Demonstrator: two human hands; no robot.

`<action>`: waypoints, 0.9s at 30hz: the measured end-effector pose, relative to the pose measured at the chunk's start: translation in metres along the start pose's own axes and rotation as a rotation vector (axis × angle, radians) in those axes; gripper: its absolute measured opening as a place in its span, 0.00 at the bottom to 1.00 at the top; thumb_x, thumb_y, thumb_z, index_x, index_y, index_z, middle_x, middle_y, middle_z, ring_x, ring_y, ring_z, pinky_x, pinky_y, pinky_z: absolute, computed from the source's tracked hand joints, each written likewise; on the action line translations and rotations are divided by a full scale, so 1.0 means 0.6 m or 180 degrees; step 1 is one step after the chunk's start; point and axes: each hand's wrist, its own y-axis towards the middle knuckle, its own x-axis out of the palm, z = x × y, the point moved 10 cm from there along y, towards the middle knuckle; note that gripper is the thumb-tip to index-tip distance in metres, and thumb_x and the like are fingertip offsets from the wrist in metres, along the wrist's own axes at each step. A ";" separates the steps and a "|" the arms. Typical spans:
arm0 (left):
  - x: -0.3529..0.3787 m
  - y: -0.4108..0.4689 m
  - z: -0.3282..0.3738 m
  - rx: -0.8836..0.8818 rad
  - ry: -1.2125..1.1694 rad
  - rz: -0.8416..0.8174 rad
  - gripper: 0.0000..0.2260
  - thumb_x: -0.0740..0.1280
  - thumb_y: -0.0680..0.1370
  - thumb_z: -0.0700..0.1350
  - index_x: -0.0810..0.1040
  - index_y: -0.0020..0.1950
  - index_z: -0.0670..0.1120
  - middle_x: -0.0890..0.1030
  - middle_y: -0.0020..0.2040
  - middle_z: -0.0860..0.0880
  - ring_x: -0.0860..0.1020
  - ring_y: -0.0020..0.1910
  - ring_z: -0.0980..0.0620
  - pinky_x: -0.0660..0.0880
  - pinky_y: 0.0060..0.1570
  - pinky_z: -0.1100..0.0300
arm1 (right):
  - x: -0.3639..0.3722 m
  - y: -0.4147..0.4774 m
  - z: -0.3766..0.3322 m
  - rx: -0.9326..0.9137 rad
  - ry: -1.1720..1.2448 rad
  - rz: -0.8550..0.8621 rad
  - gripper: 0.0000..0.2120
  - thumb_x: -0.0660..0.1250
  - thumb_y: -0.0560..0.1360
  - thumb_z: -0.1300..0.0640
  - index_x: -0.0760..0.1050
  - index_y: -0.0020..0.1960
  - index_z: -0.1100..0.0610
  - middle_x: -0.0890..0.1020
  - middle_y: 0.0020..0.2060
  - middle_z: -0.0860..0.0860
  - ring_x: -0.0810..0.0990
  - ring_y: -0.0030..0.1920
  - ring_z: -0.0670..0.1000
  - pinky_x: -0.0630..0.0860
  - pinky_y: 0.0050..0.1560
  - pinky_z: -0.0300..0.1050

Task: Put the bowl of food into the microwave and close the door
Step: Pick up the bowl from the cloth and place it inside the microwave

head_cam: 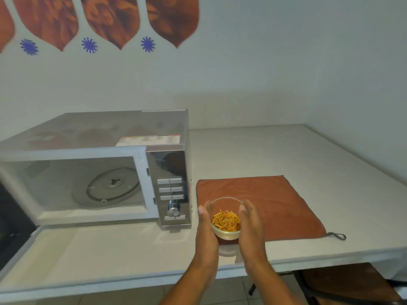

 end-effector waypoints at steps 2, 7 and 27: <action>-0.032 -0.017 0.015 0.0076 0.0085 0.0020 0.33 0.52 0.77 0.74 0.76 0.74 0.58 0.88 0.64 0.53 0.85 0.66 0.52 0.80 0.68 0.50 | 0.026 -0.028 -0.007 -0.0030 -0.0017 -0.0057 0.19 0.58 0.83 0.39 0.68 0.73 0.39 0.74 0.62 0.31 0.74 0.64 0.36 0.71 0.54 0.33; -0.117 -0.057 0.058 0.0291 0.0152 0.0138 0.37 0.54 0.73 0.80 0.76 0.73 0.61 0.84 0.69 0.56 0.81 0.70 0.57 0.74 0.73 0.52 | 0.096 -0.098 -0.020 -0.0091 0.0053 -0.0243 0.22 0.59 0.83 0.39 0.68 0.75 0.42 0.75 0.64 0.34 0.73 0.62 0.33 0.71 0.53 0.32; -0.432 -0.055 0.243 0.0659 0.0266 0.0914 0.40 0.47 0.76 0.76 0.67 0.82 0.59 0.70 0.80 0.56 0.73 0.68 0.65 0.69 0.60 0.64 | 0.467 -0.193 -0.046 0.0036 0.0050 -0.1067 0.23 0.57 0.84 0.42 0.64 0.78 0.46 0.74 0.69 0.45 0.74 0.64 0.45 0.68 0.51 0.33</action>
